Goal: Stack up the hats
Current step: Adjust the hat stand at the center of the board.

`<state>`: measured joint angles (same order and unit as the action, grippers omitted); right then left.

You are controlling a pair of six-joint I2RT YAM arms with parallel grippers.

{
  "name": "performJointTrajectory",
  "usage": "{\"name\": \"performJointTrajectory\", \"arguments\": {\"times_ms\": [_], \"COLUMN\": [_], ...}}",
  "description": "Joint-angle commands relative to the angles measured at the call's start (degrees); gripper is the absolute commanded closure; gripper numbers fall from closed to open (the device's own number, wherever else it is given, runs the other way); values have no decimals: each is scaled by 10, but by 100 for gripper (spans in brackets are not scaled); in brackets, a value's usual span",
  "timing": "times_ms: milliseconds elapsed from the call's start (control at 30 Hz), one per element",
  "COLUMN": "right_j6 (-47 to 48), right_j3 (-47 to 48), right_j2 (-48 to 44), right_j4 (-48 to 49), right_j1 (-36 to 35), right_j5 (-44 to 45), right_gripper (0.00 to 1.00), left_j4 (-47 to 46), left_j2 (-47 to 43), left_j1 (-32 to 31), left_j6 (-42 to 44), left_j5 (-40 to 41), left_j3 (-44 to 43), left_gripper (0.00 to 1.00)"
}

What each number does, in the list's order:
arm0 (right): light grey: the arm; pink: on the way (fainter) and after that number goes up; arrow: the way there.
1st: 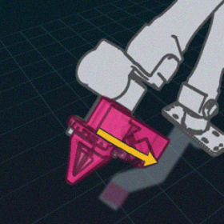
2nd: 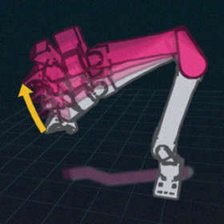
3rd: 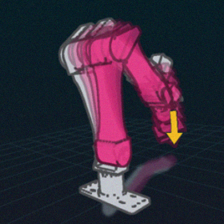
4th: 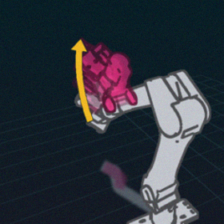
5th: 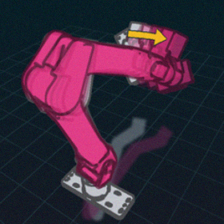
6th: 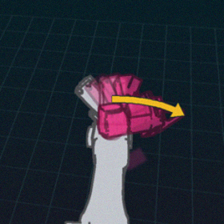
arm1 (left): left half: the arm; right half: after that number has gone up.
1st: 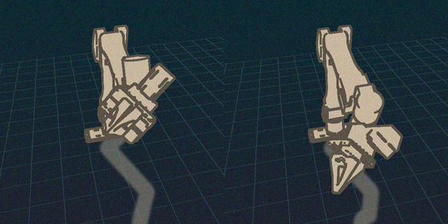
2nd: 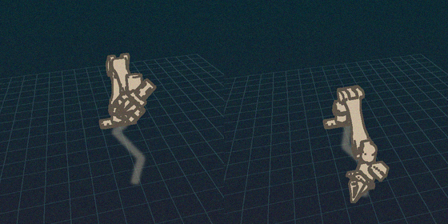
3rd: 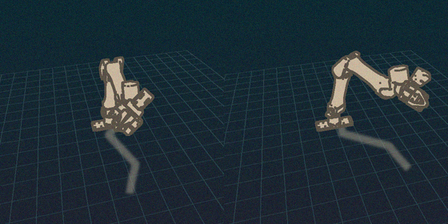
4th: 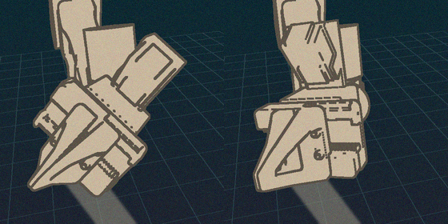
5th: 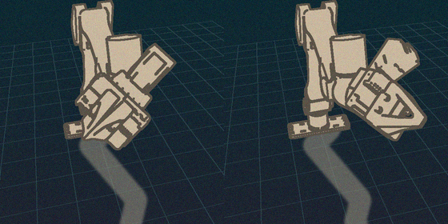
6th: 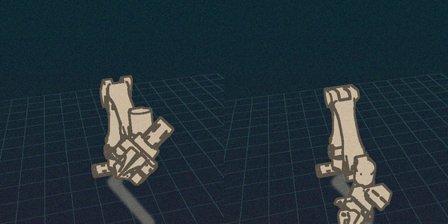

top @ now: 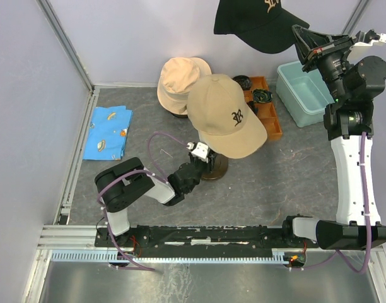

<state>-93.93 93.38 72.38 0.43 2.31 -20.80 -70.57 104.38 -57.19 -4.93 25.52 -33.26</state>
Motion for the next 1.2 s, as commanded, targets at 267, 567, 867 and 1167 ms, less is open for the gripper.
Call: {"name": "performJointTrajectory", "arguments": {"times_ms": [267,567,867,1167], "right_j6": [-18,-24,-24,-22], "right_j3": [-29,-41,-37,-38], "right_j2": [-33,-40,-34,-34], "right_j4": [64,74,81,84], "right_j1": [2,2,2,2], "right_j5": [-7,-10,-11,-10], "right_gripper": [100,100,100,100], "left_j4": [32,77,130,52], "left_j2": [9,46,44,10], "left_j1": [1,-13,-35,-51], "left_j6": [23,-43,-86,-75], "left_j5": [290,401,432,440], "left_j3": [-48,-100,-114,-49], "left_gripper": [97,97,86,72]}}
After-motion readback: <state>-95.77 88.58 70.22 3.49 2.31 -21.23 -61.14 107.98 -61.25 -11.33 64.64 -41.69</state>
